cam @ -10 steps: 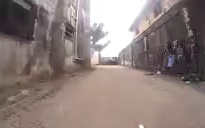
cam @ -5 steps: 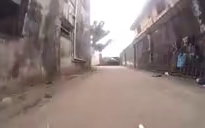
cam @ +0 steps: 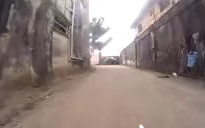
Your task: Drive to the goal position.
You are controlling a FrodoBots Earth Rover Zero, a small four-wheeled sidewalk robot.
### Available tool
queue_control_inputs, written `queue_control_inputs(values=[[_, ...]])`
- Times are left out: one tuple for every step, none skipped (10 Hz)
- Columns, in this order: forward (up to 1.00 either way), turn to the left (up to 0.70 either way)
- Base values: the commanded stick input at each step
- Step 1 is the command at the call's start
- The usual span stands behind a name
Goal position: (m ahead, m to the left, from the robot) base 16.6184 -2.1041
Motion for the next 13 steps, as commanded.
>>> queue_control_inputs(values=[[1.0, 0.0], [1.0, 0.0], [1.0, 0.0], [1.0, 0.0], [1.0, 0.0], [1.0, 0.0], [1.0, 0.0], [1.0, 0.0], [1.0, 0.0], [1.0, 0.0], [1.0, 0.0], [1.0, 0.0], [1.0, 0.0]])
